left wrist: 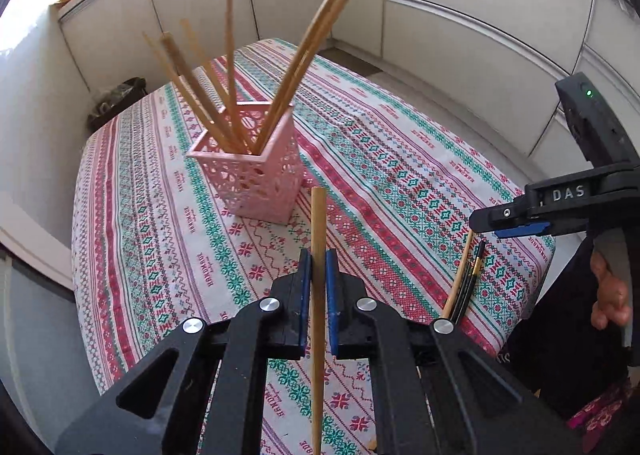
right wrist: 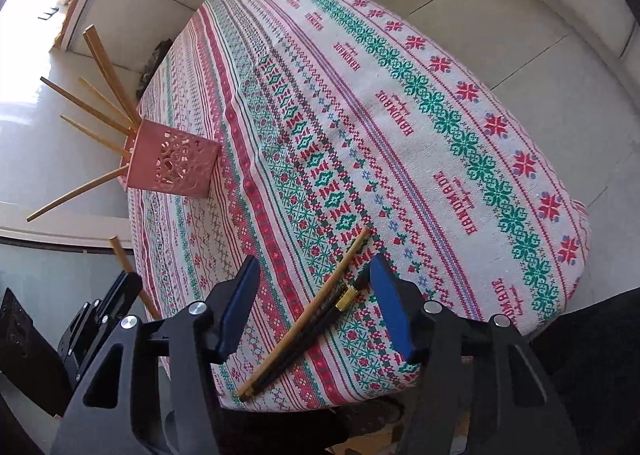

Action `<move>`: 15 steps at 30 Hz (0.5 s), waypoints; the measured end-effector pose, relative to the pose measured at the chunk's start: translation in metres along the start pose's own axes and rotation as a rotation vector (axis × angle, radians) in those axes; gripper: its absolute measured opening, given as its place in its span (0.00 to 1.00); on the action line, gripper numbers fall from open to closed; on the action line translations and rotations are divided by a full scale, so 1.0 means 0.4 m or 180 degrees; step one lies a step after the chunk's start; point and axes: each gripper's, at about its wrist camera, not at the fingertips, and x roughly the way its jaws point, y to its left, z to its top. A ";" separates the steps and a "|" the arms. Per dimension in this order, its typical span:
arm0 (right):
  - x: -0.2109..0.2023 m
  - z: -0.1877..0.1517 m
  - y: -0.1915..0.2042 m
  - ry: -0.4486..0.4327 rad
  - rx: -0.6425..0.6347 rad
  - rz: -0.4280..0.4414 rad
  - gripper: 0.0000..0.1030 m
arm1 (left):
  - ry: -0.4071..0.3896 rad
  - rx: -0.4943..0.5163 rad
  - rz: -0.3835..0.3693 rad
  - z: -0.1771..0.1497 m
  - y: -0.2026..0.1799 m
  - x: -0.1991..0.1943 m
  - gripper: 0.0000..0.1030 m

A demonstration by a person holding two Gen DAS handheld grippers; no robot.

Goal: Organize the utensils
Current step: 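Grasp a bamboo chopstick with the right tool while the left tool holds its chopstick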

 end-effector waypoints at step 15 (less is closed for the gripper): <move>0.143 0.011 0.125 -0.0042 0.0038 -0.0478 0.37 | -0.0235 -0.0368 0.0011 -0.045 0.079 -0.070 0.06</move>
